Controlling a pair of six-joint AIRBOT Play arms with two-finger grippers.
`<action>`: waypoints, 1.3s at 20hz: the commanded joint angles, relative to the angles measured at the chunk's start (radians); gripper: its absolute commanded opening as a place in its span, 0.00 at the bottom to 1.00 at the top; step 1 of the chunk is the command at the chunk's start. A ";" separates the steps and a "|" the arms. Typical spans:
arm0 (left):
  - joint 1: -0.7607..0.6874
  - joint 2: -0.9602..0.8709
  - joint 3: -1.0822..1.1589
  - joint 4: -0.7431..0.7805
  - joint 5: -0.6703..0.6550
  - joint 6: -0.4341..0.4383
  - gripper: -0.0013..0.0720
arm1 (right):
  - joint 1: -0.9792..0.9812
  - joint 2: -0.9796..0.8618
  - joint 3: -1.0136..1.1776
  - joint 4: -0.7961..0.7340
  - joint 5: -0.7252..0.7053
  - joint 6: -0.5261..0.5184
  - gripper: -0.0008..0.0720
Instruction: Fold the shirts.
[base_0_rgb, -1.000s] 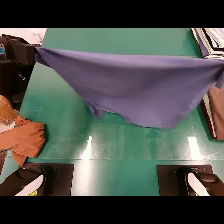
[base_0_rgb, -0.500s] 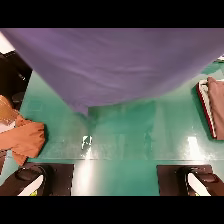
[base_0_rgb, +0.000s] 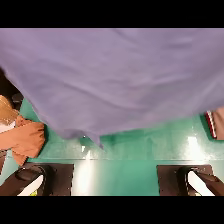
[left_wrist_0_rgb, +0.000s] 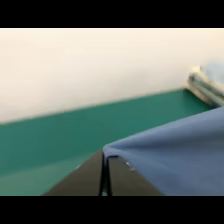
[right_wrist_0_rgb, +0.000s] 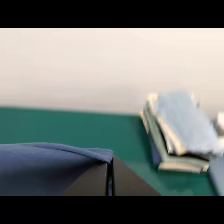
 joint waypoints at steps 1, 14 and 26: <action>0.001 -0.086 -0.209 0.021 -0.031 0.036 0.05 | 0.014 -0.124 -0.124 0.049 0.084 -0.003 0.03; 0.140 -0.630 -0.450 0.150 0.225 -0.031 0.75 | 0.208 -0.699 -0.298 0.073 -0.138 -0.003 0.38; 0.269 -0.389 -0.926 -0.120 -0.029 0.138 0.76 | 0.023 -0.380 -0.681 0.441 0.111 -0.118 0.54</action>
